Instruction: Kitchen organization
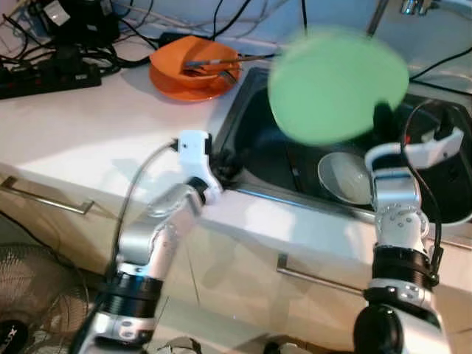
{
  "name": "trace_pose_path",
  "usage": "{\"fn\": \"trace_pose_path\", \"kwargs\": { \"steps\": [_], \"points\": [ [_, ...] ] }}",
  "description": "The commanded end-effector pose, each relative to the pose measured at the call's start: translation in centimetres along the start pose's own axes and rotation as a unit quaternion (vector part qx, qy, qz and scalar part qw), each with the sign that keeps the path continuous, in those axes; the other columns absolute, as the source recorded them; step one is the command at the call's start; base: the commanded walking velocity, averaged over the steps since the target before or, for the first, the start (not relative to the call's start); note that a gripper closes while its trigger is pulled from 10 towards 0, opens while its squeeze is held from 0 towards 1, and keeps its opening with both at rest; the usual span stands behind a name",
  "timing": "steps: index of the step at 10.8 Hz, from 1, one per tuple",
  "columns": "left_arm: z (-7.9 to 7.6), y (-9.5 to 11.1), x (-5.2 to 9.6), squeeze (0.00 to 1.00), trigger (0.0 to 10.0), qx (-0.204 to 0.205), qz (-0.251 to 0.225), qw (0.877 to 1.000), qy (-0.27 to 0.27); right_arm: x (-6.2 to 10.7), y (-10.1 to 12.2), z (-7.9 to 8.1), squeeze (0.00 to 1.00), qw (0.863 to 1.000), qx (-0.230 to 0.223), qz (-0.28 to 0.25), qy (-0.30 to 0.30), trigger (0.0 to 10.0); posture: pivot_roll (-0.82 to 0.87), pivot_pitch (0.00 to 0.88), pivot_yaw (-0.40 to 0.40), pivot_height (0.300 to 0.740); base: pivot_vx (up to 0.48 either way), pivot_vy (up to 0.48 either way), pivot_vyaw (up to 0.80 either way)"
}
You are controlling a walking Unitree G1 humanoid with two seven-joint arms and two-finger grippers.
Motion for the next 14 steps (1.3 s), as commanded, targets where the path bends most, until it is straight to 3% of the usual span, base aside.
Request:
{"fn": "trace_pose_path", "kwargs": {
  "steps": [1,2,3,5,6,7,10,11,13,14],
  "points": [
    [-0.5,-0.2,0.0,0.00,10.0,-0.040,0.011,0.999,-0.007,-0.7,1.2,0.4,0.00,0.999,0.030,-0.022,-0.004,10.0,0.08,0.071,-0.030,0.740,0.000,0.000,0.00],
    [-0.2,-0.5,0.1,0.00,10.0,-0.052,0.014,0.999,-0.005,-1.1,1.0,0.2,0.00,0.995,0.099,-0.006,-0.007,10.0,0.08,0.071,-0.031,0.740,0.000,0.000,0.00],
    [-0.7,-0.6,0.3,0.00,10.0,-0.071,0.014,0.997,-0.013,-1.7,0.2,-0.5,0.00,0.980,0.194,0.025,-0.029,10.0,0.08,0.069,-0.035,0.740,0.000,0.000,0.00],
    [-1.2,-0.6,0.4,0.00,10.0,-0.072,0.011,0.997,-0.016,-1.9,-1.6,-1.7,0.00,0.949,0.302,0.077,-0.044,10.0,0.08,0.065,-0.042,0.740,0.000,0.000,0.00],
    [-1.5,-0.6,0.5,0.00,10.0,-0.072,0.012,0.997,-0.019,-1.9,-3.1,-1.9,0.00,0.938,0.328,0.108,-0.035,10.0,0.09,0.061,-0.045,0.740,0.000,0.000,0.00],
    [-1.5,-0.7,0.5,0.00,10.0,-0.072,0.012,0.997,-0.019,-1.8,-3.8,-1.8,0.00,0.938,0.325,0.116,-0.030,10.0,0.09,0.059,-0.047,0.740,0.000,0.000,0.00],
    [-1.6,-1.3,0.6,0.00,10.0,-0.081,0.023,0.996,-0.020,-1.2,-6.6,-2.4,0.00,0.920,0.354,0.166,-0.026,10.0,0.10,0.047,-0.049,0.740,0.000,0.000,0.00],
    [-1.4,-1.6,0.6,0.00,10.0,-0.102,0.027,0.994,-0.011,-1.0,-7.1,-2.4,1.00,0.913,0.370,0.171,-0.016,10.0,0.09,0.044,-0.049,0.740,0.000,0.000,0.00],
    [-1.2,-1.9,0.6,0.00,10.0,-0.114,0.023,0.993,-0.003,-0.9,-7.5,-2.0,1.00,0.908,0.385,0.168,-0.001,10.0,0.09,0.040,-0.046,0.740,0.000,0.000,0.00],
    [-0.8,-2.1,0.5,0.00,10.0,-0.124,0.017,0.992,0.008,-0.7,-7.9,-1.9,0.00,0.903,0.396,0.168,0.008,10.0,0.09,0.037,-0.044,0.740,0.000,0.000,0.00]
  ]
}}
Point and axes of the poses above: a point about 5 cm out from each wrist's last joint towards the gripper, its own x axis pointing back from the gripper into the wrist, its own y axis along the axis of the wrist's last joint, z = x × y, the point moved 3 cm from there along -x, pointing out of the wrist towards the gripper, and after that the axes turned 3 degrees about x, right-handed, at the moved point
